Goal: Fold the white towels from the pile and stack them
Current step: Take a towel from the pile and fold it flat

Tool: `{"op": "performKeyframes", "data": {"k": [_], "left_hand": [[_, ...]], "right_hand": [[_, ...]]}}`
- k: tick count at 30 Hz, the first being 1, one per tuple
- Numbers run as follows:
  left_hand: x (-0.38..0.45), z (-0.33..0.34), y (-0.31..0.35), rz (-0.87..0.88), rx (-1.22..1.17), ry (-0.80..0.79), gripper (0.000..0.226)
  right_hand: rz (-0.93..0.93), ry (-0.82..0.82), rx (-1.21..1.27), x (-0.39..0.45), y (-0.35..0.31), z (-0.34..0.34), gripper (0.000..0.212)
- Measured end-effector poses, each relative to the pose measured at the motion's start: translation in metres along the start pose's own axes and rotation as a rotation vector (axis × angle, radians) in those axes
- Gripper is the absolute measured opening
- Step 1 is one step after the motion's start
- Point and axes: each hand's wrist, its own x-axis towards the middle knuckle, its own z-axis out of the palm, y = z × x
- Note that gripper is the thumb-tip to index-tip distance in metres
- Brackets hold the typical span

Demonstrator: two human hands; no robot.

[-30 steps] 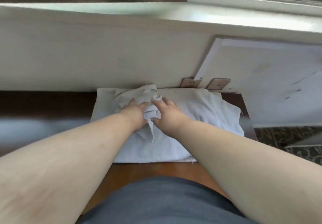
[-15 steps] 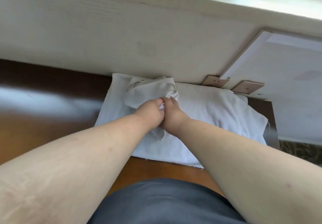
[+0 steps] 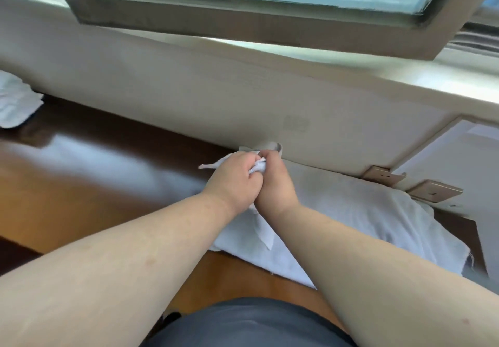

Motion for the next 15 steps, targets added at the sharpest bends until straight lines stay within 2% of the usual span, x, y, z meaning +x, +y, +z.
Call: {"op": "performKeyframes", "data": {"k": [1,3,5,7,8,9,10,11,15], "left_hand": [[-0.004,-0.014,-0.005,0.007,-0.001,0.023,0.022],[-0.014,-0.041,-0.016,0.033,-0.014,0.065,0.027],[-0.024,-0.071,-0.032,0.069,-0.024,0.091,0.026],[-0.032,-0.103,-0.051,0.094,-0.031,0.098,0.02],[-0.035,-0.12,-0.061,0.114,-0.03,0.103,0.017],[-0.038,-0.138,-0.071,0.142,-0.027,0.113,0.016],[-0.041,-0.156,-0.081,0.175,-0.023,0.123,0.016],[-0.044,-0.175,-0.091,0.208,-0.022,0.132,0.016],[-0.055,-0.25,-0.133,0.351,-0.006,0.189,0.025]], "right_hand": [[0.004,-0.038,-0.077,-0.004,-0.003,0.015,0.019],[-0.101,-0.031,-0.243,-0.015,-0.01,0.046,0.025],[-0.204,-0.042,-0.273,-0.022,-0.01,0.076,0.025],[-0.249,-0.067,-0.247,-0.029,-0.012,0.11,0.023],[-0.213,-0.071,-0.16,-0.031,-0.013,0.129,0.022],[-0.257,-0.084,-0.223,-0.036,-0.013,0.148,0.022],[-0.222,-0.07,-0.191,-0.04,-0.017,0.17,0.023],[-0.3,-0.066,-0.275,-0.041,-0.016,0.189,0.023],[-0.421,-0.091,-0.274,-0.048,-0.027,0.276,0.029]]}}
